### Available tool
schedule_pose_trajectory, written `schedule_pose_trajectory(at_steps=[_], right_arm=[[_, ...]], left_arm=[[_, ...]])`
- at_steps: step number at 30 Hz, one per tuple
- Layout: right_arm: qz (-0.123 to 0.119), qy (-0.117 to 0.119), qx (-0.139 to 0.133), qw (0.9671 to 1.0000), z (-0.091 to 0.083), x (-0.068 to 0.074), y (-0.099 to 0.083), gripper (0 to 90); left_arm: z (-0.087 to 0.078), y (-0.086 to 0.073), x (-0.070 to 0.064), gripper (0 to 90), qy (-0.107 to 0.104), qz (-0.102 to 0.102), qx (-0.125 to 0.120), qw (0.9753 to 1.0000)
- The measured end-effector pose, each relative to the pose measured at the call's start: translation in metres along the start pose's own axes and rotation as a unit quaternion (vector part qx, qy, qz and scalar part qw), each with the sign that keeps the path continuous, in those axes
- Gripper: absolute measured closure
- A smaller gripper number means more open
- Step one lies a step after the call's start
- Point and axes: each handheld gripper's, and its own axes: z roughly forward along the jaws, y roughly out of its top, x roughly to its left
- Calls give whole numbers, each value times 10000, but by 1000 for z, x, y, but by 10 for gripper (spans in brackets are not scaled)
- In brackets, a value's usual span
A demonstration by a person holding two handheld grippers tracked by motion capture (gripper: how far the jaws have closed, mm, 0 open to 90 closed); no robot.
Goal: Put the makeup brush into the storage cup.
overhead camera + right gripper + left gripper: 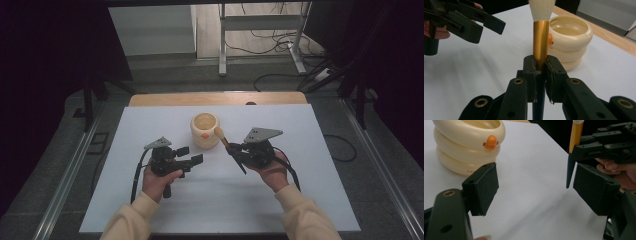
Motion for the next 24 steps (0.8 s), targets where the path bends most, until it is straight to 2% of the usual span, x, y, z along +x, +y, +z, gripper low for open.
schedule_pose_trajectory(at_steps=[6,13,24], right_arm=[[-17,7,-31,10000,0,2,0,798],[-14,14,-33,10000,1,3,0,798],[1,81,-125,9999,8,8,-2,798]], left_arm=[[8,4,-4,213,-69,4,-21,10000],[16,9,-10,219,-165,100,-112,9998],[26,14,-16,281,-439,46,-299,9986]])
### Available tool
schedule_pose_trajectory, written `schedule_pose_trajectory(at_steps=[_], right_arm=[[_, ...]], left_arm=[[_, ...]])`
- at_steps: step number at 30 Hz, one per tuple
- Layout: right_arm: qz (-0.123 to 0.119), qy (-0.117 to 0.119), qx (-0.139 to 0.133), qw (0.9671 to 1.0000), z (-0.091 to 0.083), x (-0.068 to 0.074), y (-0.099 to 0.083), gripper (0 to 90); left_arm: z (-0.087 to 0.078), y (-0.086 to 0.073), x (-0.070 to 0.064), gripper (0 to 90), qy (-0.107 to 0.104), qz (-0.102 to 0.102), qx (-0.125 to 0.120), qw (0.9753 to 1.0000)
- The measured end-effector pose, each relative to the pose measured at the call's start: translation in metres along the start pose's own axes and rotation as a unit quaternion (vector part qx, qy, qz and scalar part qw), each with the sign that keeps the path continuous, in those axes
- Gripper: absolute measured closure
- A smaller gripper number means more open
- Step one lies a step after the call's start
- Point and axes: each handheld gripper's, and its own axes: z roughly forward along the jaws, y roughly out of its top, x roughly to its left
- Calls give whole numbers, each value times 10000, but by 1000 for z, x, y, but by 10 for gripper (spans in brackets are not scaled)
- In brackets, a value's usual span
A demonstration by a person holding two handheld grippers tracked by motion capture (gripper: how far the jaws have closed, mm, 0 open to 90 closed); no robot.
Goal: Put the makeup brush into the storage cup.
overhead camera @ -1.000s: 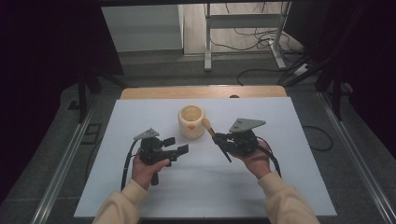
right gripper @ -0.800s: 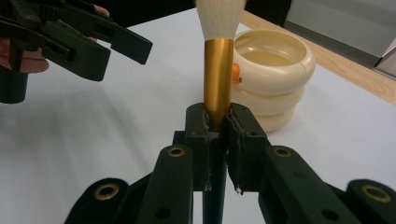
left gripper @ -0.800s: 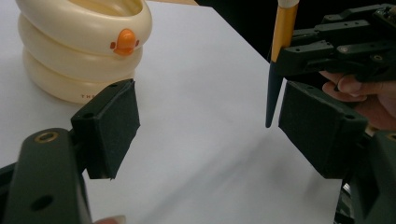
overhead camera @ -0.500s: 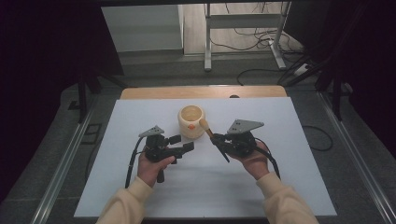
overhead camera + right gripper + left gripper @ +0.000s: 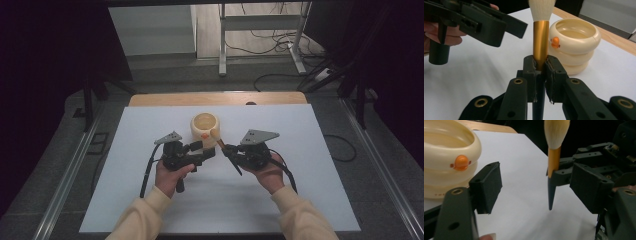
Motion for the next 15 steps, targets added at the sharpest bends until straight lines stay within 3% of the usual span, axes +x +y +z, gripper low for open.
schedule_pose_trajectory(at_steps=[9,15], right_arm=[[5,64,-68,10000,2,4,0,798],[8,70,-70,10000,4,5,-1,798]], left_arm=[[9,3,-3,291,-129,-8,-54,9999],[13,4,-2,346,-236,-92,-128,9996]])
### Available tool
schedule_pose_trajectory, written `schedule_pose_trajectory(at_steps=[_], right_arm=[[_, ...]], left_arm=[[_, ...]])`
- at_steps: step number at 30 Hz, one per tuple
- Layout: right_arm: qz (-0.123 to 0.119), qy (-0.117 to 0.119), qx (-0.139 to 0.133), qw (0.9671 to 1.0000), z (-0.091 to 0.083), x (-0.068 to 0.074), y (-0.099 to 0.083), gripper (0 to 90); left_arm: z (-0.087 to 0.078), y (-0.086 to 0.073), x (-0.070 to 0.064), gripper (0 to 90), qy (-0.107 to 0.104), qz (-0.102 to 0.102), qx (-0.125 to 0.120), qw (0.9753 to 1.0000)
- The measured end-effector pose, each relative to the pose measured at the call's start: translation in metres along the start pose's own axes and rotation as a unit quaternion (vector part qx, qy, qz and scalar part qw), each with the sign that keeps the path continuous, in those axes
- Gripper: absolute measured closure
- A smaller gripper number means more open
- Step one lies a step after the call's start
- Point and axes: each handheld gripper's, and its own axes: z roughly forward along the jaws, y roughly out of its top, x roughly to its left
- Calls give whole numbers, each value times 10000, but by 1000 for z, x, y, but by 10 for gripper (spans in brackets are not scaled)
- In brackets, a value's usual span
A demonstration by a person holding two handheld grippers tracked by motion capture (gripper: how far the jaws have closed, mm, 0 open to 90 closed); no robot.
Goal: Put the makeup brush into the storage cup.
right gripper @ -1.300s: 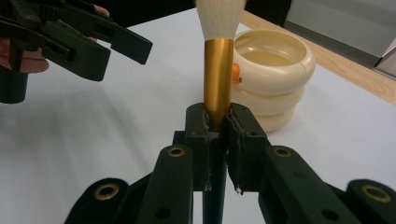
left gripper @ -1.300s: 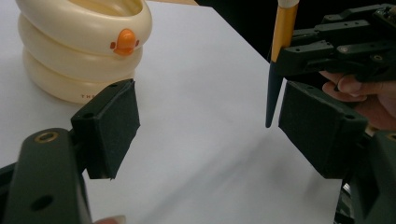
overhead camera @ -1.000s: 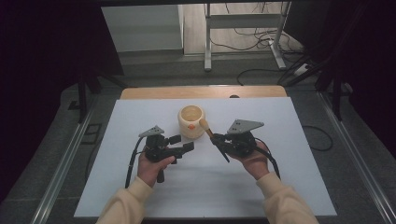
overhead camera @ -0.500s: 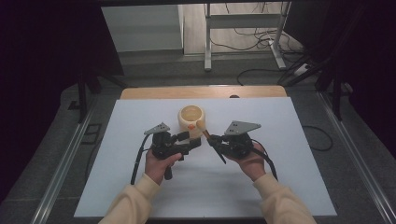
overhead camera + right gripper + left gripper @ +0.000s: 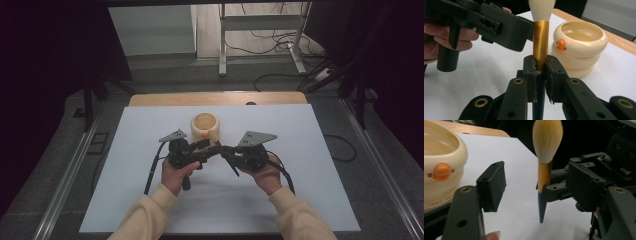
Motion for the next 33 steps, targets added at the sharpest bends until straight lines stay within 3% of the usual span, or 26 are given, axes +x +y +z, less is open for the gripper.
schedule_pose_trajectory(at_steps=[16,30,33], right_arm=[[21,42,-90,9999,2,4,-1,798],[19,62,-100,9999,6,6,-1,798],[27,73,-104,9999,6,7,-2,797]], left_arm=[[5,-1,3,541,-191,-120,-45,9997],[6,-2,2,759,-249,-41,-17,9997],[5,-2,2,772,-236,-21,-19,9997]])
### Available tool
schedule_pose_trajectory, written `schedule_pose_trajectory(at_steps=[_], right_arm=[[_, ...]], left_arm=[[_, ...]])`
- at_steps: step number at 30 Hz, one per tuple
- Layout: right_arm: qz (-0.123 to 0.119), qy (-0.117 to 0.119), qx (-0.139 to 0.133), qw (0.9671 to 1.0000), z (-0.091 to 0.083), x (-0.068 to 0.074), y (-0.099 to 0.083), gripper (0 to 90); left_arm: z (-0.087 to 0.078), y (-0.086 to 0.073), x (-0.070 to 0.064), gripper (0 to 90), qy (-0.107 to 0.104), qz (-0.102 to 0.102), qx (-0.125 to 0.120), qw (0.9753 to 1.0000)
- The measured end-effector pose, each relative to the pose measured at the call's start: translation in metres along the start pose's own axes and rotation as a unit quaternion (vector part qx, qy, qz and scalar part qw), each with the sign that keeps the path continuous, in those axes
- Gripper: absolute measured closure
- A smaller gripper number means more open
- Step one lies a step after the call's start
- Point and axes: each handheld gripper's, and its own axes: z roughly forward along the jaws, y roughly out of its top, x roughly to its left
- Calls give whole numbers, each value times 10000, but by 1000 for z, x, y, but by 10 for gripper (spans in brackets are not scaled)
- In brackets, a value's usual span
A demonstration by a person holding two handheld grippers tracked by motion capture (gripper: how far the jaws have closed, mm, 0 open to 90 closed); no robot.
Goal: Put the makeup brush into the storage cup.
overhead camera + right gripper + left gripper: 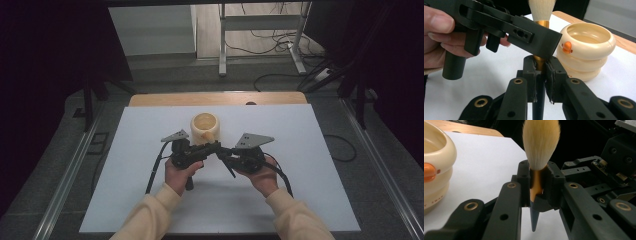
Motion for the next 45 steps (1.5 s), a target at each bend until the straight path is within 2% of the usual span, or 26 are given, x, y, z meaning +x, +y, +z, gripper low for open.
schedule_pose_trajectory(at_steps=[13,19,23,27,33,38,45], right_arm=[[94,122,12,9999,0,-1,0,780],[83,210,115,9997,1,-3,-2,625],[19,180,153,9997,1,1,-2,508],[57,83,115,9999,-2,2,-2,392],[184,-26,43,9998,-12,-1,-5,321],[324,-101,70,9994,-22,-4,-8,291],[403,-176,178,9989,-37,-8,-16,259]], left_arm=[[-2,0,0,782,-3,70,31,10000],[-6,2,1,783,24,53,-50,10000],[-8,3,2,783,43,57,-89,9999],[-10,4,2,782,75,102,-86,9999],[-12,5,3,783,123,145,-78,9998],[-12,6,2,783,167,202,-84,9996],[-16,8,3,783,246,282,-86,9993]])
